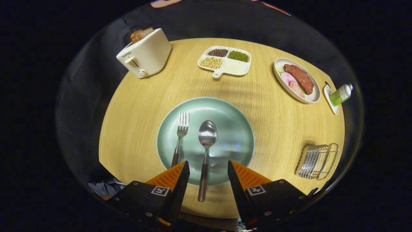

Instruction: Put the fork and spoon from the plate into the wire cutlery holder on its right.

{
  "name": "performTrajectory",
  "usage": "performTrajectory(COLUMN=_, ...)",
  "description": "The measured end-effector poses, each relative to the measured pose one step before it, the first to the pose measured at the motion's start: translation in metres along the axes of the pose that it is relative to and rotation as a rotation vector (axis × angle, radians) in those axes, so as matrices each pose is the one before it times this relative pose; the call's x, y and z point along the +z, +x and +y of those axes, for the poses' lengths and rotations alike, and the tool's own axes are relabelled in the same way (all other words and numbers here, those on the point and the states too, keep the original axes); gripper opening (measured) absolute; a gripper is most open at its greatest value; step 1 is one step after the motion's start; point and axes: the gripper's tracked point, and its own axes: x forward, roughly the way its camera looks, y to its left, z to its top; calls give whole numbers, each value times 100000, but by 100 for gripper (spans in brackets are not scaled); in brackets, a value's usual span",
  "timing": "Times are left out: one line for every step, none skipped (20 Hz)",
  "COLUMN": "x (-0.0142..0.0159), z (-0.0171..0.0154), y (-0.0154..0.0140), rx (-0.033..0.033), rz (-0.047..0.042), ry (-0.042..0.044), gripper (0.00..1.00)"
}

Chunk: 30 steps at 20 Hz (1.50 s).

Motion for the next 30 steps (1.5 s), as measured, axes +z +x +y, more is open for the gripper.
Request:
performTrajectory(x=-248, z=-42, y=548, rx=-1095, rz=2216, ry=-187, gripper=69)
performTrajectory(x=11, z=-79, y=489, rx=-747, rz=1389, ry=-687, gripper=67)
performTrajectory(x=-326, z=-111, y=388, rx=-963, rz=1886, ry=-675, gripper=65)
performTrajectory(x=-67, z=165, y=438, rx=26, rz=1758, ry=-377, gripper=64)
performTrajectory(x=-242, z=118, y=411, rx=-16, rz=1820, ry=158, gripper=62)
performTrajectory(x=-5, z=134, y=399, rx=94, rz=983, ry=1159, gripper=60)
performTrajectory(x=-116, z=94, y=438, rx=-232, rz=1098, ry=714, gripper=57)
performTrajectory(x=-136, z=-108, y=299, rx=-997, rz=1377, ry=-97, gripper=57)
performTrajectory(x=-55, z=-8, y=340, rx=-785, rz=746, ry=-98, gripper=57)
performTrajectory(x=-146, z=-127, y=364, rx=-1322, rz=820, ry=244, gripper=54)
performTrajectory(x=-136, z=92, y=269, rx=-192, rz=955, ry=494, gripper=45)
performTrajectory(x=-149, z=77, y=287, rx=-53, rz=1316, ry=1169, gripper=40)
performTrajectory(x=-296, z=123, y=215, rx=364, rz=1511, ry=1326, gripper=34)
performTrajectory(x=335, z=118, y=-130, rx=438, rz=-950, ry=801, gripper=31)
performTrajectory(x=127, z=283, y=26, rx=1112, rz=-256, ry=432, gripper=29)
performTrajectory(x=1, z=-129, y=107, rx=-739, rz=209, ry=733, gripper=28)
performTrajectory(x=113, z=101, y=174, rx=214, rz=-859, ry=289, gripper=20)
performTrajectory(x=187, z=-35, y=-46, rx=-117, rz=-851, ry=401, gripper=16)
performTrajectory(x=-17, z=97, y=15, rx=675, rz=-932, ry=154, gripper=11)
performTrajectory(x=71, z=-49, y=-114, rx=377, rz=-816, ry=368, gripper=9)
performTrajectory(x=-32, z=33, y=-238, rx=621, rz=-908, ry=96, gripper=6)
performTrajectory(x=148, z=-64, y=-363, rx=470, rz=-1463, ry=-314, gripper=6)
performTrajectory(x=135, z=-153, y=-442, rx=-27, rz=-1882, ry=-364, gripper=5)
performTrajectory(x=347, z=-33, y=-496, rx=675, rz=-2330, ry=394, gripper=5)
performTrajectory(x=253, z=-106, y=-508, rx=447, rz=-1793, ry=887, gripper=5)
performTrajectory(x=349, z=-146, y=-504, rx=505, rz=-1784, ry=941, gripper=5)
performTrajectory(x=184, z=-257, y=-472, rx=427, rz=-1818, ry=820, gripper=5)
performTrajectory(x=284, z=-281, y=-512, rx=661, rz=-1873, ry=678, gripper=5)
performTrajectory(x=150, z=-150, y=-517, rx=799, rz=-1529, ry=979, gripper=5)
performTrajectory(x=294, z=-91, y=-533, rx=1009, rz=-1935, ry=1485, gripper=5)
